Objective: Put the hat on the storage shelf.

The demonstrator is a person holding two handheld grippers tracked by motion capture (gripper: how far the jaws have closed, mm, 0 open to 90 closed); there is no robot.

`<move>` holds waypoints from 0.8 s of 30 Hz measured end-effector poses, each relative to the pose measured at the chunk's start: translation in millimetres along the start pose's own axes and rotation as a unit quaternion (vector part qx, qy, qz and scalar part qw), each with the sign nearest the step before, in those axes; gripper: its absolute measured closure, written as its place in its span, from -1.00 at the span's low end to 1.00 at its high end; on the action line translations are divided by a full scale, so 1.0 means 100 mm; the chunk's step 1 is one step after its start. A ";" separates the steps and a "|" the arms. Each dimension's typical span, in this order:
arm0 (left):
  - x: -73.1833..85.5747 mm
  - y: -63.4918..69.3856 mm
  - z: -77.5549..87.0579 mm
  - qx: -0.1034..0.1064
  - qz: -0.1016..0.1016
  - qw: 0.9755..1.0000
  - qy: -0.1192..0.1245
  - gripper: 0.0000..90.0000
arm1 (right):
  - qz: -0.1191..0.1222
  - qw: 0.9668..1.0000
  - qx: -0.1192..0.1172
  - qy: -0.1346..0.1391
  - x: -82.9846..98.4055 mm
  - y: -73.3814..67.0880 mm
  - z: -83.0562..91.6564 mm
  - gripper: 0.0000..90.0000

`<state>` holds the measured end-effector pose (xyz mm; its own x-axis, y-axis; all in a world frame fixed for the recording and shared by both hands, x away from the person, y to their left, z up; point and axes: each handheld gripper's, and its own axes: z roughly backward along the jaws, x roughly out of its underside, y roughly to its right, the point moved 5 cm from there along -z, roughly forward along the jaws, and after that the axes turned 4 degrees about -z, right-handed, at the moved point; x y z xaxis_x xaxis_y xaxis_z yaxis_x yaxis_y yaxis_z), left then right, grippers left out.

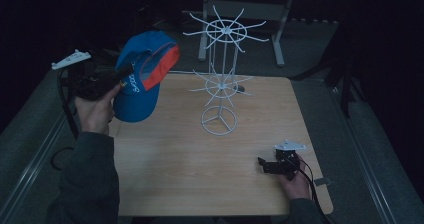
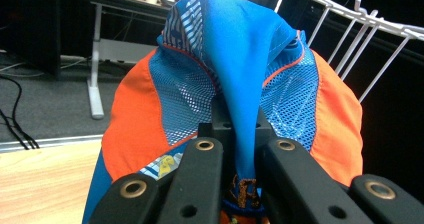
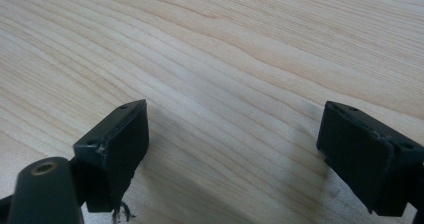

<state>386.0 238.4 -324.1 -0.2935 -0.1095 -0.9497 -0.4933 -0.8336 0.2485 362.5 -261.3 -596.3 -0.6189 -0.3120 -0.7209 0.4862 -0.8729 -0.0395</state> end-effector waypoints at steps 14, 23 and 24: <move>-0.15 0.06 0.00 0.006 -0.001 1.000 0.014 0.98 | -0.001 1.000 0.000 0.000 0.00 0.00 0.00 -0.71; -0.20 0.09 0.00 0.010 0.008 1.000 0.023 0.98 | 0.000 1.000 0.000 0.000 0.00 0.00 0.00 -0.71; -0.22 0.09 0.00 0.010 0.010 1.000 0.026 0.98 | -0.001 1.000 0.000 0.000 0.00 0.00 0.00 -0.71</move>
<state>388.0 233.0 -300.5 -0.2611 -0.1537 -0.9530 -0.5044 -0.8200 0.2704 362.5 -261.2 -596.3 -0.6191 -0.3109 -0.7211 0.4856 -0.8732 -0.0404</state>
